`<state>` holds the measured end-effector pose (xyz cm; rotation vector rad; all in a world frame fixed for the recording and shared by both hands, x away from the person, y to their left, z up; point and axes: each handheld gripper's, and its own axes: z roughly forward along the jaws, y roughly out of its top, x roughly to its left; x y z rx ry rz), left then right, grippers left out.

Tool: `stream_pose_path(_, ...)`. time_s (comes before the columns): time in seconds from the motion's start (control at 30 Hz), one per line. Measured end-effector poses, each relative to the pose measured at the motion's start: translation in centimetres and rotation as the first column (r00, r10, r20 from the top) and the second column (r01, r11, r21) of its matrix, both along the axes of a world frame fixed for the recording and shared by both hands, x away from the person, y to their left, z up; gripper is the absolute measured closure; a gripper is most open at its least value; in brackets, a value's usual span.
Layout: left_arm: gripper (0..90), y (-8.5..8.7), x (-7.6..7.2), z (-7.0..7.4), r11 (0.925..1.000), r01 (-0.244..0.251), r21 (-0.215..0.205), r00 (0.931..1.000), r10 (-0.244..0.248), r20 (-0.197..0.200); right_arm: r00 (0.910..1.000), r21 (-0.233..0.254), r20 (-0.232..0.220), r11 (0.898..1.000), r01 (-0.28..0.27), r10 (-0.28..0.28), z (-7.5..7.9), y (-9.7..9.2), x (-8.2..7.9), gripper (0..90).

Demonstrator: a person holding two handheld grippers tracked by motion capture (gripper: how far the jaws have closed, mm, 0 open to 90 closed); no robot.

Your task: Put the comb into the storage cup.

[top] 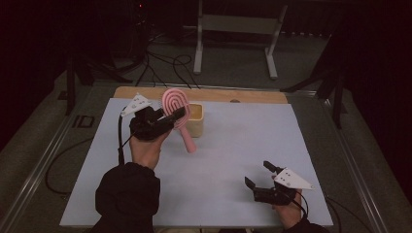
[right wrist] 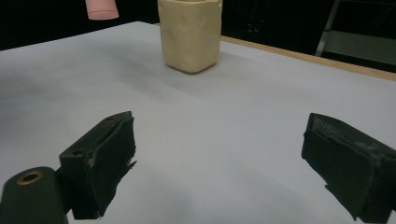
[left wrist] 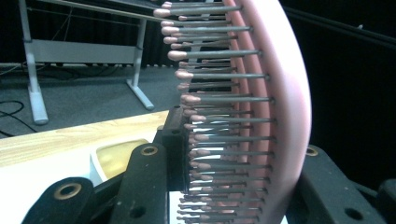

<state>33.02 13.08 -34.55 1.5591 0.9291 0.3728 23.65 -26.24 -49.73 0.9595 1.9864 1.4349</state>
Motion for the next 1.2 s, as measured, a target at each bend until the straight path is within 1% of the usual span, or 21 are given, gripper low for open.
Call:
stream_pose_path(0.03, 64.4, 0.0, 0.0, 0.0, 1.0, 0.0, 0.0, 1.0, 0.0, 0.0, 1.0, 0.0, 0.0, 1.0, 0.0, 0.0, 0.0, 0.0, 0.0, 9.6)
stream_pose_path(0.07, 64.4, 0.0, 0.2, 0.1, 0.9998, -0.002, 0.022, 1.0, 0.002, 0.001, 1.0, 0.001, 0.0, 1.0, -0.001, 0.001, 0.0, 0.0, 0.0, 9.5)
stream_pose_path(0.1, 64.4, 0.0, 0.3, 0.1, 0.9996, -0.002, 0.027, 1.0, 0.001, 0.001, 1.0, 0.002, 0.0, 1.0, -0.001, 0.001, 0.0, 0.0, 0.0, 9.5)
stream_pose_path(0.33, 64.4, 0.2, 0.5, 0.3, 0.9996, -0.003, 0.027, 1.0, 0.003, 0.004, 1.0, 0.003, -0.001, 1.0, -0.005, 0.005, 0.0, 0.0, 0.0, 9.5)
stream_pose_path(0.43, 64.4, 0.4, 0.8, 0.4, 0.9993, -0.009, 0.037, 0.9999, 0.008, 0.006, 1.0, 0.004, -0.002, 1.0, -0.006, 0.006, 0.0, 0.1, 0.0, 9.5)
stream_pose_path(0.67, 64.4, 0.7, 1.2, 0.6, 0.9994, -0.018, 0.03, 0.9998, 0.018, 0.001, 0.9999, 0.004, -0.004, 1.0, -0.014, 0.014, -0.1, 0.1, 0.0, 9.5)
stream_pose_path(0.83, 64.4, 0.7, 1.4, 0.8, 0.999, -0.018, 0.041, 0.9998, 0.018, 0.004, 0.9999, 0.007, -0.003, 1.0, -0.014, 0.014, -0.1, 0.1, 0.0, 9.5)
stream_pose_path(1.03, 64.4, 0.6, 1.6, 1.0, 0.9989, -0.018, 0.042, 0.9998, 0.018, 0.006, 0.9998, 0.008, -0.006, 1.0, -0.017, 0.017, -0.1, 0.2, 0.0, 9.5)
stream_pose_path(1.1, 64.4, 0.4, 1.8, 1.3, 0.9983, -0.023, 0.054, 0.9996, 0.022, 0.015, 0.9998, 0.008, -0.006, 1.0, -0.017, 0.017, -0.1, 0.2, 0.0, 9.5)
stream_pose_path(1.2, 64.4, 0.3, 1.9, 1.5, 0.9979, -0.025, 0.06, 0.9995, 0.024, 0.02, 0.9998, 0.01, -0.006, 1.0, -0.018, 0.018, -0.1, 0.2, 0.0, 9.5)
